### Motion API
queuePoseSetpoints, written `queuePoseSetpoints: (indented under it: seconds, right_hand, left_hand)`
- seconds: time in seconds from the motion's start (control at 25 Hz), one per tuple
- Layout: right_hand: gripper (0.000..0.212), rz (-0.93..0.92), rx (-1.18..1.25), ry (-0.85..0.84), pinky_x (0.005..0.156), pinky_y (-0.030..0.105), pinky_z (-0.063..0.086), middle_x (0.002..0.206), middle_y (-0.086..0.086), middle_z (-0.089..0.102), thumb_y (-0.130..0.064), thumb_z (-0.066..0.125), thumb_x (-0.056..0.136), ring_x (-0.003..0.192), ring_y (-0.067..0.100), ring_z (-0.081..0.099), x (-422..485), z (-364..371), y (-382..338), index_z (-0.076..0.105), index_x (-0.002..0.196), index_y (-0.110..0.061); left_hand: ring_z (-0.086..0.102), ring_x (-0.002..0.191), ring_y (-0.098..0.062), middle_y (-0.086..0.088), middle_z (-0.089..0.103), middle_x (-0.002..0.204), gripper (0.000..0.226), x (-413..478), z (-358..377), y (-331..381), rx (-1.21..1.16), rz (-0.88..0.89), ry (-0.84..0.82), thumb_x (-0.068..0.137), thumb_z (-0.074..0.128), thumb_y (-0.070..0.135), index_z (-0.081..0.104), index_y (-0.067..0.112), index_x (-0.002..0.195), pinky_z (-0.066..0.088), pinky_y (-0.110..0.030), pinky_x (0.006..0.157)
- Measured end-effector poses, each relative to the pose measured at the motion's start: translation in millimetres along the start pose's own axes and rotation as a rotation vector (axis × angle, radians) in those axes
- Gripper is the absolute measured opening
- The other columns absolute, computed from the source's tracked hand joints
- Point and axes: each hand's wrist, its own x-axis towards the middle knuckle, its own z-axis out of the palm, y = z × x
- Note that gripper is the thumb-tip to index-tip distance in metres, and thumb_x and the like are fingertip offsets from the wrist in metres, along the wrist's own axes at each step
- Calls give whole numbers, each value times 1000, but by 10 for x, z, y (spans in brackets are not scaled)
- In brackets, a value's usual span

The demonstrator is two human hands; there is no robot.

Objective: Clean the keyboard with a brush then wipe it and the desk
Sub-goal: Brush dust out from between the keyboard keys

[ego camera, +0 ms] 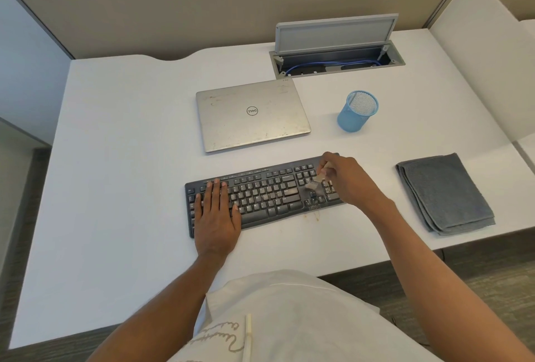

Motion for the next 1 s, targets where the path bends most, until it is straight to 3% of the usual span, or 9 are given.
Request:
queuePoseSetpoints:
  seconds: [0.12, 0.36, 0.48, 0.64, 0.84, 1.0]
  right_hand:
    - [28, -22, 74, -41, 59, 47, 49, 89, 7, 67, 1, 46, 97, 77, 34, 62, -10, 95, -87, 64, 94, -19]
    - [20, 80, -109, -42, 54, 29, 34, 85, 6, 64, 3, 52, 95, 64, 18, 51, -23, 41, 35, 60, 99, -15]
    - [12, 85, -132, 46, 64, 34, 44, 89, 7, 64, -4, 55, 99, 79, 27, 57, -55, -2, 11, 62, 107, -8]
    - [16, 88, 65, 195, 69, 44, 52, 86, 10, 67, -11, 46, 104, 78, 31, 65, -129, 178, -146, 61, 101, -6]
    - [19, 119, 0, 154, 70, 48, 54, 81, 5, 66, -17, 42, 105, 76, 28, 62, -250, 397, -79, 57, 94, -13]
    - [21, 147, -28, 101, 69, 45, 53, 84, 9, 65, -17, 42, 105, 78, 31, 62, -284, 312, -30, 59, 95, -8]
  left_hand:
    - [24, 161, -30, -14, 31, 172, 66, -7, -1, -1, 9, 2, -3, 110, 21, 40, 33, 6, 164, 15, -54, 132]
    - [25, 161, -30, -14, 32, 171, 65, 1, 9, 1, -1, -1, -4, 110, 24, 40, 35, 5, 164, 16, -55, 132]
    - [26, 161, -30, -14, 33, 171, 65, 1, 8, -3, -6, -2, -3, 109, 25, 39, 35, 5, 164, 16, -55, 132]
    - [24, 161, -30, -13, 31, 172, 65, -3, 1, -2, 0, -3, -6, 109, 25, 39, 34, 6, 164, 15, -55, 132]
    - [25, 161, -30, -14, 32, 171, 64, -3, -4, 1, -5, -7, -2, 109, 26, 39, 34, 6, 164, 15, -54, 132]
    - [25, 161, -30, -13, 33, 171, 64, -5, -2, 7, -1, -6, -2, 109, 26, 39, 34, 6, 164, 14, -54, 132]
